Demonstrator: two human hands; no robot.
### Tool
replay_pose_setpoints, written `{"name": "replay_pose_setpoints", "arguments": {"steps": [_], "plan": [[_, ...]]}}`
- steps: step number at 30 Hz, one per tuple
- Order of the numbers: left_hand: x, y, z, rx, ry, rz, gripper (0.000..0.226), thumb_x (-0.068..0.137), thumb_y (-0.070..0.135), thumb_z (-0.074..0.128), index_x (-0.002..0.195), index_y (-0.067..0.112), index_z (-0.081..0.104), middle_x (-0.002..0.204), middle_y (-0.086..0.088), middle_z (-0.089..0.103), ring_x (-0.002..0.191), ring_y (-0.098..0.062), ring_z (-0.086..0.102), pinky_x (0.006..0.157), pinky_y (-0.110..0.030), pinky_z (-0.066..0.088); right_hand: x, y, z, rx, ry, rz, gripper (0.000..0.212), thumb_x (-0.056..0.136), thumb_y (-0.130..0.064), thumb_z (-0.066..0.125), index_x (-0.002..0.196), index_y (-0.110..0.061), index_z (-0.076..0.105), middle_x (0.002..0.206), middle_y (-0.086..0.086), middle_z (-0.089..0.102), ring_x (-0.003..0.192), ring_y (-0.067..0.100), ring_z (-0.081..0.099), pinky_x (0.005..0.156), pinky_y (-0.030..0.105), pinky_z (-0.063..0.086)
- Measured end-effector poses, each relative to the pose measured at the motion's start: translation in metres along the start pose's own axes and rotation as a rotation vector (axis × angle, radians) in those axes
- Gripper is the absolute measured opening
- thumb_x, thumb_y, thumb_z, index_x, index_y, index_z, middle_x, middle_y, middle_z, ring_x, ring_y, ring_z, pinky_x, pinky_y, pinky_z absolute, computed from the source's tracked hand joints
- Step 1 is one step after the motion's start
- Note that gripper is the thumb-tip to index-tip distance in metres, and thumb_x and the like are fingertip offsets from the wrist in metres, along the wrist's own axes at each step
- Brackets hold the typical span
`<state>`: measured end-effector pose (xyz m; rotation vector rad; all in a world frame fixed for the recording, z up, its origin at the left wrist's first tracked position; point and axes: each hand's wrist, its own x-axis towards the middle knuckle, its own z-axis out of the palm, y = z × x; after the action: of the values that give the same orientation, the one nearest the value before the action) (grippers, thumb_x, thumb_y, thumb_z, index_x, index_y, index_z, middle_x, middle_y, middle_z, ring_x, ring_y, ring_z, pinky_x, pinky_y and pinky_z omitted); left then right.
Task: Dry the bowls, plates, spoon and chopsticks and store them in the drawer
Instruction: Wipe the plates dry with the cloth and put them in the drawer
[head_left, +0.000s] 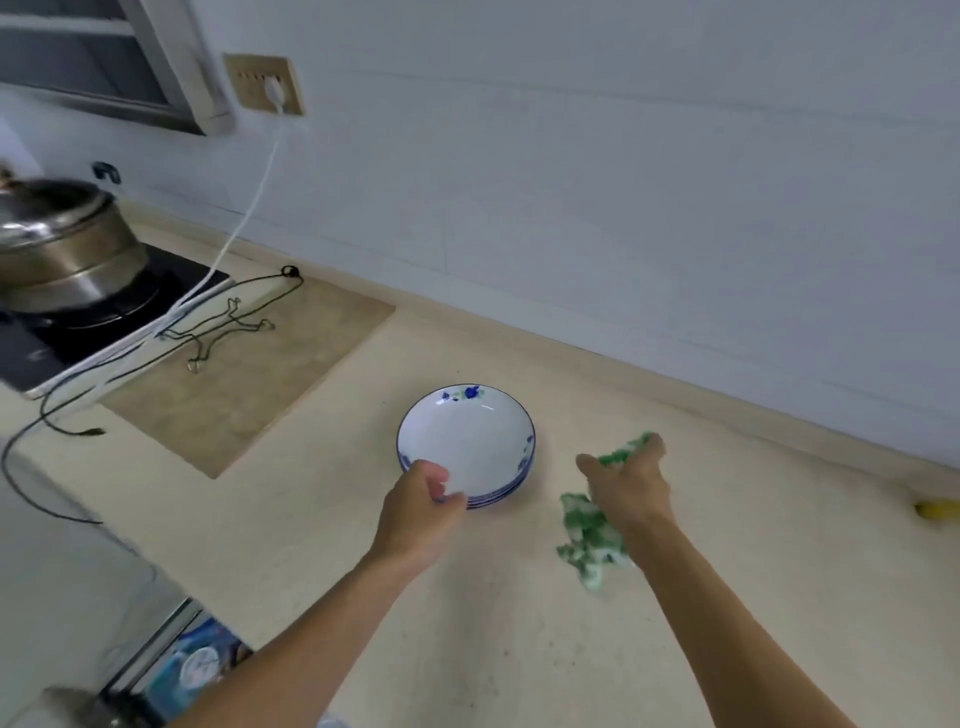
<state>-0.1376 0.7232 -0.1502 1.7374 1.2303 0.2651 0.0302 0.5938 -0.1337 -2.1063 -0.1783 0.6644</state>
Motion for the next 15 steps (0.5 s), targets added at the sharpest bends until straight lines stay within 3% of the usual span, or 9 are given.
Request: {"name": "replay_pose_setpoints", "arguments": {"steps": [1, 2, 4, 5, 6, 8, 11, 15], "plan": [[0.01, -0.003, -0.001, 0.078, 0.042, 0.008, 0.031, 0.091, 0.021, 0.066, 0.121, 0.017, 0.056, 0.116, -0.002, 0.055, 0.092, -0.019, 0.057, 0.081, -0.03, 0.047, 0.01, -0.002, 0.005, -0.087, -0.059, -0.035, 0.081, 0.099, -0.03, 0.055, 0.158, -0.024, 0.0, 0.103, 0.008, 0.057, 0.089, 0.028, 0.056, 0.077, 0.035, 0.045], [0.019, -0.005, -0.002, 0.146, 0.077, 0.014, 0.038, 0.091, 0.022, 0.066, 0.127, 0.016, 0.053, 0.118, -0.002, 0.05, 0.091, -0.017, 0.054, 0.081, -0.028, 0.044, 0.02, -0.004, 0.01, -0.171, -0.11, -0.067, 0.079, 0.1, -0.032, 0.052, 0.159, -0.031, 0.0, 0.099, 0.006, 0.062, 0.088, 0.027, 0.059, 0.076, 0.033, 0.045], [0.038, -0.008, -0.002, 0.241, 0.12, -0.006, 0.049, 0.091, 0.024, 0.066, 0.134, 0.016, 0.045, 0.126, -0.004, 0.042, 0.091, -0.019, 0.054, 0.08, -0.03, 0.046, 0.043, -0.005, 0.027, -0.318, -0.2, -0.095, 0.053, 0.099, -0.034, 0.051, 0.15, -0.032, 0.037, 0.098, 0.005, 0.066, 0.084, 0.02, 0.061, 0.075, 0.029, 0.046], [0.047, -0.01, -0.001, 0.275, 0.14, -0.028, 0.052, 0.09, 0.025, 0.067, 0.136, 0.016, 0.043, 0.13, -0.005, 0.041, 0.093, -0.023, 0.057, 0.079, -0.032, 0.047, 0.052, -0.006, 0.036, -0.376, -0.229, -0.081, 0.036, 0.098, -0.036, 0.051, 0.131, -0.024, 0.059, 0.096, 0.005, 0.067, 0.078, 0.017, 0.06, 0.071, 0.028, 0.045], [0.053, -0.01, -0.001, 0.308, 0.159, -0.053, 0.054, 0.09, 0.026, 0.068, 0.136, 0.014, 0.042, 0.133, -0.007, 0.039, 0.097, -0.027, 0.06, 0.076, -0.033, 0.047, 0.058, -0.007, 0.042, -0.406, -0.248, -0.068, 0.033, 0.097, -0.041, 0.052, 0.108, -0.015, 0.069, 0.09, 0.006, 0.068, 0.072, 0.016, 0.058, 0.065, 0.026, 0.043], [0.066, -0.012, -0.001, 0.351, 0.184, -0.106, 0.054, 0.088, 0.028, 0.07, 0.132, 0.011, 0.043, 0.133, -0.01, 0.039, 0.1, -0.03, 0.062, 0.071, -0.033, 0.044, 0.069, -0.009, 0.055, -0.451, -0.264, -0.037, 0.049, 0.095, -0.051, 0.054, 0.09, -0.005, 0.069, 0.079, 0.005, 0.067, 0.067, 0.016, 0.058, 0.057, 0.024, 0.039], [0.082, -0.017, -0.001, 0.35, 0.181, -0.16, 0.049, 0.085, 0.027, 0.073, 0.124, 0.009, 0.048, 0.129, -0.011, 0.043, 0.094, -0.029, 0.06, 0.069, -0.034, 0.045, 0.084, -0.011, 0.07, -0.486, -0.273, -0.032, 0.051, 0.089, -0.059, 0.059, 0.088, -0.008, 0.062, 0.076, 0.003, 0.06, 0.067, 0.016, 0.057, 0.053, 0.026, 0.038], [0.094, -0.024, 0.0, 0.336, 0.183, -0.177, 0.046, 0.08, 0.022, 0.076, 0.119, 0.01, 0.054, 0.123, -0.011, 0.05, 0.104, -0.033, 0.06, 0.082, -0.039, 0.052, 0.098, -0.01, 0.078, -0.575, -0.298, -0.07, 0.035, 0.084, -0.044, 0.072, 0.084, -0.011, 0.06, 0.073, 0.001, 0.058, 0.065, 0.016, 0.055, 0.051, 0.024, 0.04]]}}
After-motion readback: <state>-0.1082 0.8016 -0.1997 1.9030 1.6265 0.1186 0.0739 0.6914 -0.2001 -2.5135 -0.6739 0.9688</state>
